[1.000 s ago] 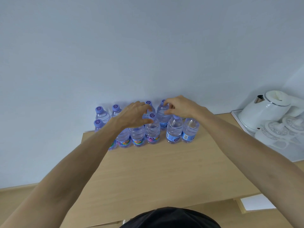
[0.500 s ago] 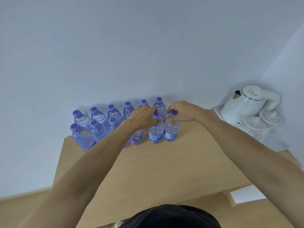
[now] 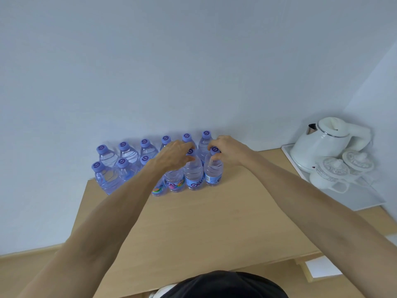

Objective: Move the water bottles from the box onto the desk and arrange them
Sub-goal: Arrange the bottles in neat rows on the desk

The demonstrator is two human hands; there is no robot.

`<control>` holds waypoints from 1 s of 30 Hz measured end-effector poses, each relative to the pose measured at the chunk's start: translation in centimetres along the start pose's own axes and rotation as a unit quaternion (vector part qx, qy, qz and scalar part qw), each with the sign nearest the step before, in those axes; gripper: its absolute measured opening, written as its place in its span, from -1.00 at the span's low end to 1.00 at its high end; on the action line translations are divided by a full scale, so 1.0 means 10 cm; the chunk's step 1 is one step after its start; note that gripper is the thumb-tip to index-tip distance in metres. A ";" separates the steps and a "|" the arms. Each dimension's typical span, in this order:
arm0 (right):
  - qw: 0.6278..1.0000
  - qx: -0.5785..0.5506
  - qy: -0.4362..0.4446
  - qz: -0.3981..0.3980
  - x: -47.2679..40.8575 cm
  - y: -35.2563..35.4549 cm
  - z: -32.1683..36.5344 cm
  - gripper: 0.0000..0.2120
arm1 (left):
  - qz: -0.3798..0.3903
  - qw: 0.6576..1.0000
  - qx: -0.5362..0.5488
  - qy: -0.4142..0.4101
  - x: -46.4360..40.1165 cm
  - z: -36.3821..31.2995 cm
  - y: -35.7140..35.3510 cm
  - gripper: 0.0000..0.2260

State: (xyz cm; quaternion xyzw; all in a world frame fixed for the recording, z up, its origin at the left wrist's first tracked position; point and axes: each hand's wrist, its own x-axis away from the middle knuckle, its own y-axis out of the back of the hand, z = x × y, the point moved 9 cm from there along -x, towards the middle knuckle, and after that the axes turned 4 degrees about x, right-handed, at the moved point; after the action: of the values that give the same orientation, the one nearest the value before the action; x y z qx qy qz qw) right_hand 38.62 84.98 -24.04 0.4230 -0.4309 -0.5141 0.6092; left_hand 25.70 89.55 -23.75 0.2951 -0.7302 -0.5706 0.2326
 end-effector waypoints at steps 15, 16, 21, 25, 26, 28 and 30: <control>0.999 0.031 -0.011 0.013 -0.08 0.02 -0.04 -0.71 | 0.020 0.999 0.022 0.022 -0.05 0.10 -0.02 -0.57; 0.999 0.028 -0.012 0.013 -0.08 0.02 -0.05 -0.70 | 0.022 0.999 0.010 0.040 -0.06 0.13 -0.02 -0.55; 1.000 0.011 -0.011 0.013 -0.07 0.01 -0.08 -0.66 | 0.002 0.999 -0.023 0.047 -0.07 0.05 -0.09 -0.60; 1.000 0.004 -0.011 0.013 -0.08 0.01 -0.08 -0.65 | 0.012 1.000 -0.011 0.018 -0.09 -0.01 -0.06 -0.74; 1.000 0.002 -0.010 0.012 -0.08 0.01 -0.08 -0.65 | 0.015 1.000 -0.014 0.008 -0.09 -0.02 -0.05 -0.75; 1.000 -0.002 -0.010 0.011 -0.08 0.00 -0.09 -0.65 | 0.020 1.000 -0.020 -0.007 -0.09 -0.04 -0.04 -0.73; 1.000 -0.009 -0.011 0.009 -0.09 -0.01 -0.10 -0.64 | 0.021 0.999 -0.021 -0.011 -0.09 -0.04 -0.04 -0.72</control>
State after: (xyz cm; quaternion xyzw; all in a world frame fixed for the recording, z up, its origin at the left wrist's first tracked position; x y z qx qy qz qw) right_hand 39.46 85.91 -24.45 0.4078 -0.4366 -0.5174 0.6127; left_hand 26.67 89.80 -24.07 0.2682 -0.7266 -0.5842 0.2425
